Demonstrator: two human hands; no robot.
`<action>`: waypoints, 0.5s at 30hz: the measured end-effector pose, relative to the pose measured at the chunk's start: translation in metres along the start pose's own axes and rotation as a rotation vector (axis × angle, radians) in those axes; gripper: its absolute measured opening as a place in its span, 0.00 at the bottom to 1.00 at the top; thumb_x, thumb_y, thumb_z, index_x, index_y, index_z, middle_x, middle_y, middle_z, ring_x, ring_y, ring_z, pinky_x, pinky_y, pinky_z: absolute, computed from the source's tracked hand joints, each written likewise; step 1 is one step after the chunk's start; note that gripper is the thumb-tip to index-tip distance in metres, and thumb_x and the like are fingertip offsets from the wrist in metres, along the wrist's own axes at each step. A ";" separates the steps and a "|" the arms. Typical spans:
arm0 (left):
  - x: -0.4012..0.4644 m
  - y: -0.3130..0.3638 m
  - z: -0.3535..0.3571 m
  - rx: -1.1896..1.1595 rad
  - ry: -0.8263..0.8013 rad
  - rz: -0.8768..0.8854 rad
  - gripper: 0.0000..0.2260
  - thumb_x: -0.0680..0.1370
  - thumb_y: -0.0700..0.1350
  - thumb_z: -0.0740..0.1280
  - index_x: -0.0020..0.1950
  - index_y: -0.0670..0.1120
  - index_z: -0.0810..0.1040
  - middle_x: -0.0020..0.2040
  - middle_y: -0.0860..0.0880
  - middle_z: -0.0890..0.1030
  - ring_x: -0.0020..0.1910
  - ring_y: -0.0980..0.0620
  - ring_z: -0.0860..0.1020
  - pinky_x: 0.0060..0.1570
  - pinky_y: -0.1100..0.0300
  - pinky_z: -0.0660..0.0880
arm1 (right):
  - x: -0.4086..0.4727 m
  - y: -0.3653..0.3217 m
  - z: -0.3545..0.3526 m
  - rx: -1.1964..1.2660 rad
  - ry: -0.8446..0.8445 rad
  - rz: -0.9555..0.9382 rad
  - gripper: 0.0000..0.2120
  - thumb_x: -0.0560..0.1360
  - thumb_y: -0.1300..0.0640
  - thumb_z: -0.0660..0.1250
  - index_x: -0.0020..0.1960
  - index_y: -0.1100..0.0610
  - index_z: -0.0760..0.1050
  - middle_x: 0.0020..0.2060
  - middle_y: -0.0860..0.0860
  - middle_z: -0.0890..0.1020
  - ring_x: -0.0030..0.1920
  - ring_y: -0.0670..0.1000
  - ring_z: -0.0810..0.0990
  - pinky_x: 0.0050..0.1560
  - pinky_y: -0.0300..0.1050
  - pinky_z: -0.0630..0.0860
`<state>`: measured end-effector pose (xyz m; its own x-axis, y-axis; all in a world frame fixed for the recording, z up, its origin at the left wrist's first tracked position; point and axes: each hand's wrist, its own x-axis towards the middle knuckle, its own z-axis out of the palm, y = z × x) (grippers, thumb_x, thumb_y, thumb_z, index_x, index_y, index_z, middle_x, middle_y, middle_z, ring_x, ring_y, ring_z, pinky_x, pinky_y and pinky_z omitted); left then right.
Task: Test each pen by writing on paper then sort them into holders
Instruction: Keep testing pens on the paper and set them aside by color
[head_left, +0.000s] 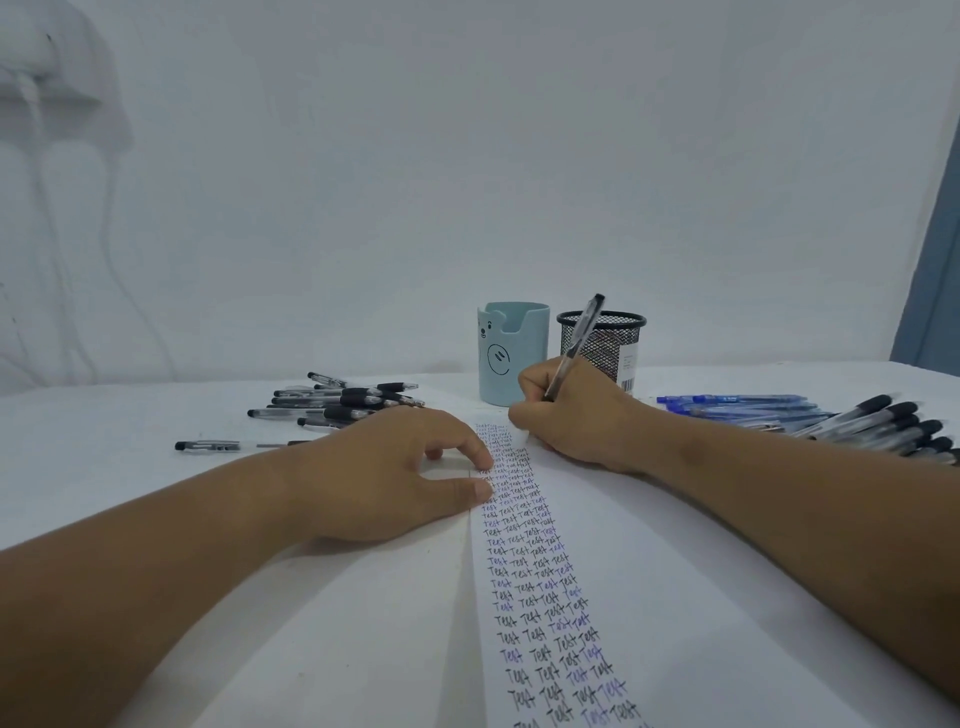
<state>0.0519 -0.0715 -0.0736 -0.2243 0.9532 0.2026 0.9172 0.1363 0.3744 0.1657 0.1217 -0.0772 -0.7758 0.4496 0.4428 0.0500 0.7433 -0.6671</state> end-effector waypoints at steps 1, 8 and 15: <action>0.000 -0.001 0.000 -0.007 0.001 -0.004 0.11 0.75 0.63 0.68 0.56 0.64 0.79 0.58 0.64 0.78 0.57 0.66 0.73 0.54 0.68 0.69 | 0.000 0.000 0.000 0.094 0.036 0.038 0.22 0.76 0.58 0.69 0.27 0.53 0.64 0.21 0.48 0.69 0.25 0.48 0.66 0.30 0.41 0.65; -0.002 0.000 0.002 -0.026 0.020 -0.020 0.11 0.76 0.62 0.69 0.56 0.63 0.80 0.58 0.65 0.78 0.57 0.66 0.73 0.53 0.67 0.68 | -0.002 -0.023 -0.021 0.288 0.090 0.117 0.20 0.78 0.39 0.64 0.47 0.56 0.66 0.28 0.50 0.68 0.26 0.50 0.62 0.25 0.41 0.63; -0.003 0.012 0.002 -0.079 0.040 -0.058 0.09 0.83 0.55 0.61 0.55 0.57 0.82 0.55 0.63 0.79 0.57 0.66 0.74 0.57 0.68 0.68 | -0.017 -0.037 -0.050 0.124 0.115 0.086 0.16 0.85 0.52 0.54 0.47 0.61 0.73 0.32 0.58 0.71 0.21 0.49 0.64 0.22 0.39 0.62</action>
<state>0.0639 -0.0723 -0.0717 -0.2911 0.9325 0.2136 0.8736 0.1681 0.4566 0.2082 0.1113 -0.0300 -0.6944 0.5679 0.4419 0.0299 0.6363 -0.7708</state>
